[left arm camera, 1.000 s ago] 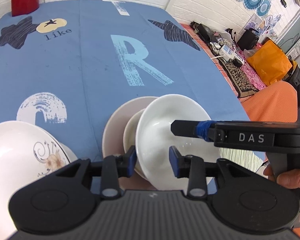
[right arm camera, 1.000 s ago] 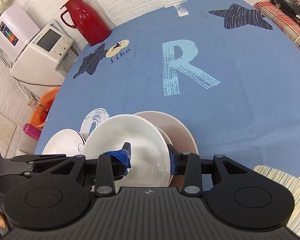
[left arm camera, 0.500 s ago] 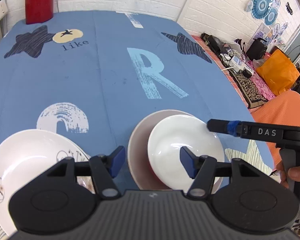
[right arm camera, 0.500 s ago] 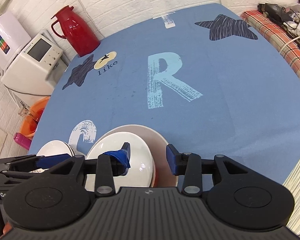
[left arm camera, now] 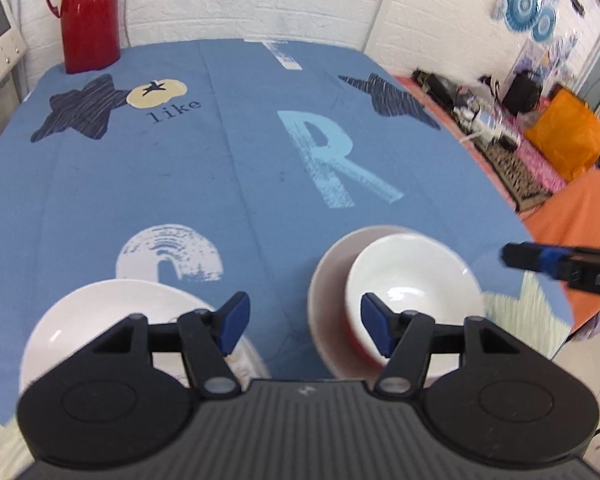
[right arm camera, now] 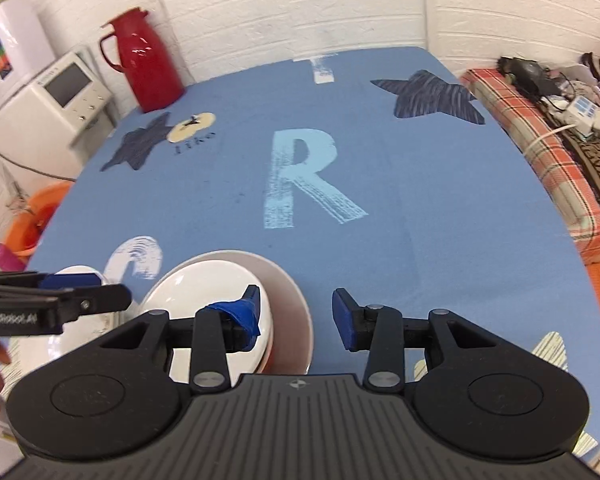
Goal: Organize plates and bowls
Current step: 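Grasp the rim of the nested bowl stack with both grippers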
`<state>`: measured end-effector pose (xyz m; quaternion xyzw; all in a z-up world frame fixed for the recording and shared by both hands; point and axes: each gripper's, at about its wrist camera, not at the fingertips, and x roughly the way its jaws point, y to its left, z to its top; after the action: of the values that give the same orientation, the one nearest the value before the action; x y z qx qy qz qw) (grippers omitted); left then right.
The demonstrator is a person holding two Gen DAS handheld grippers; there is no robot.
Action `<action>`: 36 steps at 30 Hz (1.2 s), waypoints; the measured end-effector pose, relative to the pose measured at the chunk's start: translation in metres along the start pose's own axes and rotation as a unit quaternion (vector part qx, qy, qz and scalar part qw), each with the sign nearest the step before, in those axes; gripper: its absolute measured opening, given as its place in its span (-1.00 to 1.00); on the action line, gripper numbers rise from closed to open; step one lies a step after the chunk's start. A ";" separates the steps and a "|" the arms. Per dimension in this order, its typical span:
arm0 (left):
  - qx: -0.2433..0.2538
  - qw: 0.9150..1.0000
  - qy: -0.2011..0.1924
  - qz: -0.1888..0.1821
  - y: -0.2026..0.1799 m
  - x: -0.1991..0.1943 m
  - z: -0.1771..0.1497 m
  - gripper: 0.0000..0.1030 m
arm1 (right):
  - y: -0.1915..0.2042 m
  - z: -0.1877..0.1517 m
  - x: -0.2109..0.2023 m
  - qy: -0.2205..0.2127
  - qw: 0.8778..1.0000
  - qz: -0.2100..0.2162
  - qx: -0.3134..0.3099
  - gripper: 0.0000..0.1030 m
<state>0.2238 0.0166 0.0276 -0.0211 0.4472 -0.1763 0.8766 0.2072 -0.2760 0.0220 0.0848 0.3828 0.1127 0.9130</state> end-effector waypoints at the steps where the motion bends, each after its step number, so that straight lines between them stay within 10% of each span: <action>1: 0.008 1.000 0.008 0.002 0.003 0.001 0.000 0.23 | -0.002 -0.003 -0.007 -0.010 1.000 0.000 0.010 -0.54; 16: 0.062 0.990 0.125 -0.030 0.015 0.054 0.029 0.23 | -0.025 -0.018 0.012 0.101 0.993 0.041 0.055 -0.52; 36: 0.074 0.987 0.131 -0.056 0.017 0.078 0.021 0.28 | -0.022 -0.016 0.054 0.163 0.985 0.001 0.063 -0.51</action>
<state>0.2870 0.0041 -0.0232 0.0423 0.5417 -0.2591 0.7985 0.2354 -0.2814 -0.0314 0.1229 0.5328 0.1013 0.8311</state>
